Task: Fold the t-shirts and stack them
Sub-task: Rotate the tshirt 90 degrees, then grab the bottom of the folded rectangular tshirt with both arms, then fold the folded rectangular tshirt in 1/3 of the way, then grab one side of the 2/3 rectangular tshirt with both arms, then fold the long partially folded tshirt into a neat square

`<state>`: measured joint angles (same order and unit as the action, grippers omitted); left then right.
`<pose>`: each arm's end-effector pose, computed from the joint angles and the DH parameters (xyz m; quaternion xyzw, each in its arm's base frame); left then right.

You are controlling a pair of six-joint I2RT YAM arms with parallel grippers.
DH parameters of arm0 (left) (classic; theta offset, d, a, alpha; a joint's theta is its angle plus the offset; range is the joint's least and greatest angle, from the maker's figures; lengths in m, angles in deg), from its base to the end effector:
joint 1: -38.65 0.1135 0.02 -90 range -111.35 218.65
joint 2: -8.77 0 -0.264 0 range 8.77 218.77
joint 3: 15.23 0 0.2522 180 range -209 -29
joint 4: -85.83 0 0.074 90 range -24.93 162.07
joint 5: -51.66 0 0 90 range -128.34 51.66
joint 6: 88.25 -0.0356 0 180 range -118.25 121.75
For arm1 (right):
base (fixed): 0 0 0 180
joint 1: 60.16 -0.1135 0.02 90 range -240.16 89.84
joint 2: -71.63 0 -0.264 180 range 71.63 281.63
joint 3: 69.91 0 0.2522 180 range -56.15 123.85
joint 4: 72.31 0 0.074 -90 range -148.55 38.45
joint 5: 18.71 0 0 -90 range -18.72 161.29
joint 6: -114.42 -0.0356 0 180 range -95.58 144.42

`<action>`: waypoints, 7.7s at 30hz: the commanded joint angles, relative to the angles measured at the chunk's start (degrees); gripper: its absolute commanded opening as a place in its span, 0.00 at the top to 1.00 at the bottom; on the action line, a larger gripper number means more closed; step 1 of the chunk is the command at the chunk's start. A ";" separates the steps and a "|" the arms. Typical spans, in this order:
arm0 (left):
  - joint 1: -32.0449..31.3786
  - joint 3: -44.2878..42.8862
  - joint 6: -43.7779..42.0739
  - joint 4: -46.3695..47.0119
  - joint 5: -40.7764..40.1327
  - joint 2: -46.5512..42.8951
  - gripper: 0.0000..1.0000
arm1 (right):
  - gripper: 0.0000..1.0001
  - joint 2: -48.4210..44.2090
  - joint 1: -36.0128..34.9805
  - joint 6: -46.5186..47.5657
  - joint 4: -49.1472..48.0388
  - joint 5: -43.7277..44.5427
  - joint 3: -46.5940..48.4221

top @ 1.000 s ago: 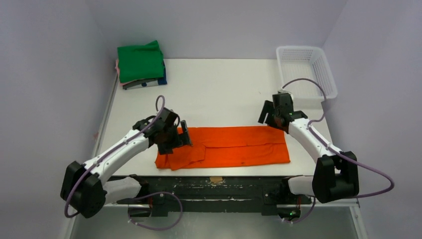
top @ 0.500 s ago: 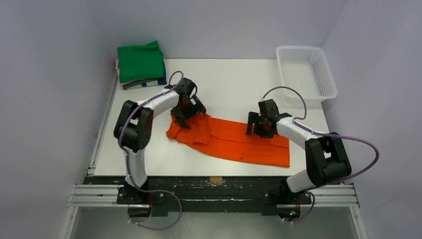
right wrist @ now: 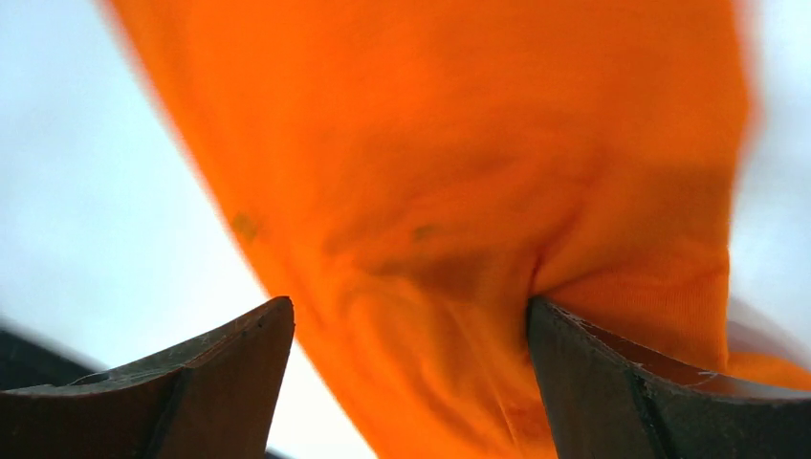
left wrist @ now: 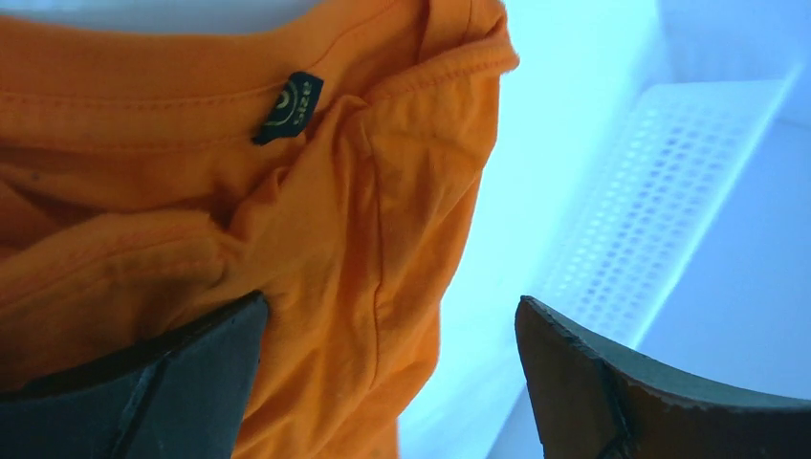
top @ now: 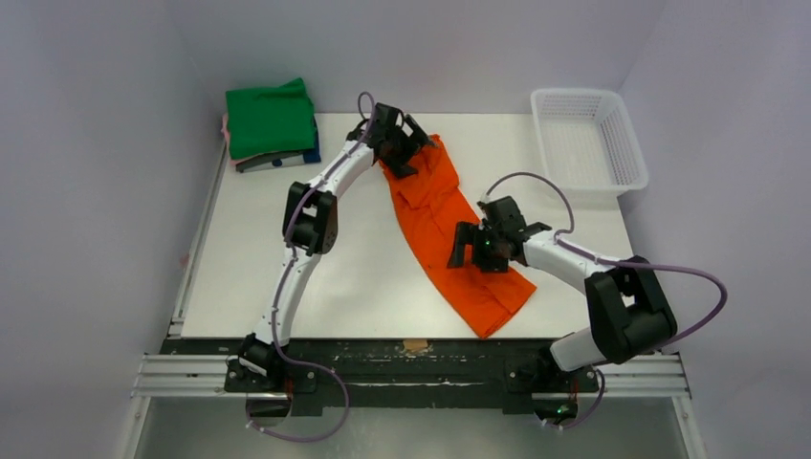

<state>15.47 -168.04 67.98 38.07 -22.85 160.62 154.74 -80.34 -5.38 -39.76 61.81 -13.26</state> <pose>0.5286 -0.2367 0.1633 -0.2919 0.8752 -0.3457 0.1711 0.2517 0.0987 0.1697 0.0585 0.9588 0.1847 0.2077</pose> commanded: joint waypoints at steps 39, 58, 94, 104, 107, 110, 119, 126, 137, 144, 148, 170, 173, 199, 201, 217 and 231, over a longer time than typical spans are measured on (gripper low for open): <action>-6.27 47.37 -24.77 -3.82 -14.83 -60.05 0.00 | 0.08 -27.43 -20.85 -15.13 21.32 7.68 -4.00; -34.75 107.28 2.80 13.60 -11.41 -84.35 0.42 | 0.38 -29.14 -20.86 -18.84 10.52 3.28 -18.67; -30.15 92.59 -8.79 10.40 -16.68 -73.55 1.00 | 1.00 -21.77 -20.29 -10.71 12.52 2.58 -3.79; -18.68 77.81 -16.54 5.78 -15.99 -67.03 1.00 | 1.00 -5.55 -8.10 -3.68 6.47 0.18 12.38; -15.70 72.24 -18.42 4.37 -16.43 -62.56 1.00 | 1.00 0.32 -6.14 -1.56 5.52 1.50 18.73; -12.99 66.63 -19.92 2.60 -16.67 -57.65 1.00 | 1.00 5.29 -4.22 0.11 4.16 2.37 23.83; -6.87 53.15 -22.95 -1.32 -12.12 -43.30 1.00 | 1.00 19.76 0.72 0.59 2.14 0.20 35.28; -3.74 46.33 -24.64 -1.07 -8.72 -34.99 0.72 | 0.91 30.12 2.29 1.05 2.66 -0.51 43.64; -2.44 56.33 -25.01 -3.78 -6.12 -46.24 0.08 | 0.45 21.37 2.89 1.29 3.60 0.34 34.14; -4.50 74.61 -20.69 4.07 -0.78 -56.30 0.10 | 0.44 8.24 2.87 -0.61 0.53 -4.29 13.50; -5.93 75.37 -18.90 5.72 -0.84 -54.01 0.20 | 0.45 6.94 2.62 -0.53 -1.22 -7.53 8.93; -6.82 72.18 -17.46 7.03 -4.37 -41.43 0.97 | 1.00 15.07 2.26 -1.94 -10.17 -10.98 5.93; -6.88 71.86 -17.81 5.19 -4.19 -41.20 1.00 | 1.00 14.52 2.26 -1.38 -8.34 -12.37 6.21; -5.09 69.71 -19.41 -8.23 -6.71 -73.94 1.00 | 1.00 -2.69 3.12 4.09 24.15 -16.02 25.51; -4.26 66.65 -20.01 -6.18 -8.79 -70.97 1.00 | 1.00 0.58 3.88 4.04 22.89 -13.68 29.14; 2.15 40.65 -21.97 -8.13 -11.93 -40.69 1.00 | 1.00 27.17 6.38 3.99 18.35 -5.00 53.16; 5.39 14.81 -23.12 -14.66 -9.45 -17.89 0.38 | 0.51 48.88 7.36 3.68 11.83 -3.21 69.09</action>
<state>19.15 -145.13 46.11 27.73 -32.43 140.38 201.42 -73.96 -2.56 -26.78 58.09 49.51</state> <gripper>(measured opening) 0.422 0.350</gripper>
